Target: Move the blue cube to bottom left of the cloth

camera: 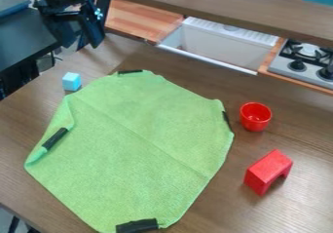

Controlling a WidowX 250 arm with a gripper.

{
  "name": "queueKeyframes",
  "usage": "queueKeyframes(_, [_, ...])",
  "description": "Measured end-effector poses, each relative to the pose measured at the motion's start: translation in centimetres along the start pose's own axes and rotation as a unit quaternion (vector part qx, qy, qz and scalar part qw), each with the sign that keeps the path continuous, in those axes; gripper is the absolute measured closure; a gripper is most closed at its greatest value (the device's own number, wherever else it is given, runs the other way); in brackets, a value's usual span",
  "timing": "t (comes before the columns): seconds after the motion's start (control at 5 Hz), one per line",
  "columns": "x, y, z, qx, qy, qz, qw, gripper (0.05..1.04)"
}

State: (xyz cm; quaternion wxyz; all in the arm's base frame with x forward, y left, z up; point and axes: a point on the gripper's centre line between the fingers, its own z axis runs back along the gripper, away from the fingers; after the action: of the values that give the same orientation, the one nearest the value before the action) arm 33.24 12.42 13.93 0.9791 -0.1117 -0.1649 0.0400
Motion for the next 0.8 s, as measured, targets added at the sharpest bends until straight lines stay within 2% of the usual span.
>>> queueKeyframes(0.2, [-0.6,0.2,-1.2,-0.006,0.016,0.008,0.9998,0.085])
queueKeyframes(0.4, [-2.1,0.7,-2.5,0.006,0.032,0.026,0.9991,0.085])
queueKeyframes(0.6, [-3.6,0.7,-2.7,0.026,0.024,0.060,0.9976,0.085])
queueKeyframes(0.8, [-5.0,1.4,-2.6,0.069,0.009,0.080,0.9943,0.085])
